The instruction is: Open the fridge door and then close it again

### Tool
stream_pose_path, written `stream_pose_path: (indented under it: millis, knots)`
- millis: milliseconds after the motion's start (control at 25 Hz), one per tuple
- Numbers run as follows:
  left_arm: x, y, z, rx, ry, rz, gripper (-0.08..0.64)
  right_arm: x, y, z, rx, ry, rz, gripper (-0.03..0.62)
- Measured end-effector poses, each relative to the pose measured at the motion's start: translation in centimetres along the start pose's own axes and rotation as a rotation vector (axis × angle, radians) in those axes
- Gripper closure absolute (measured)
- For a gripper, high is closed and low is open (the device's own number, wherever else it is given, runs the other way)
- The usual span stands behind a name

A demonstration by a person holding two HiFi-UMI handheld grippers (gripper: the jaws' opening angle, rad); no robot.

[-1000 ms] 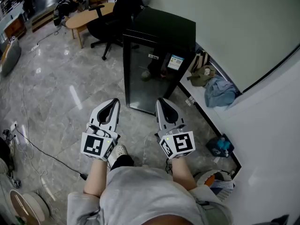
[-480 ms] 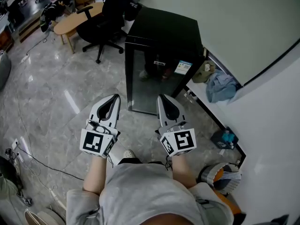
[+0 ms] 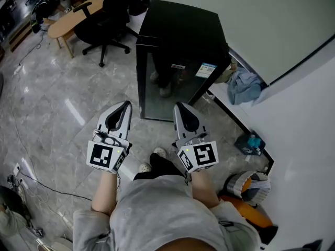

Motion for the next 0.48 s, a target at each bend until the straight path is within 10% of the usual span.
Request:
stream_pose_path:
  millis: [480]
  knots:
    - [4.8,2.3,-5.4,0.075,0.005,0.014,0.545,-2.7,2.2,-6.9,0.037,0.001,-0.006,0.568]
Point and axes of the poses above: the fingertips, and each gripper's own axes: z backward along the fingers, x to its left, y out of its underside, the point moved 10 cm from there along z, backward along the fingers, and after that the axes turned 10 degrees about -x, right-handed, at the moved point
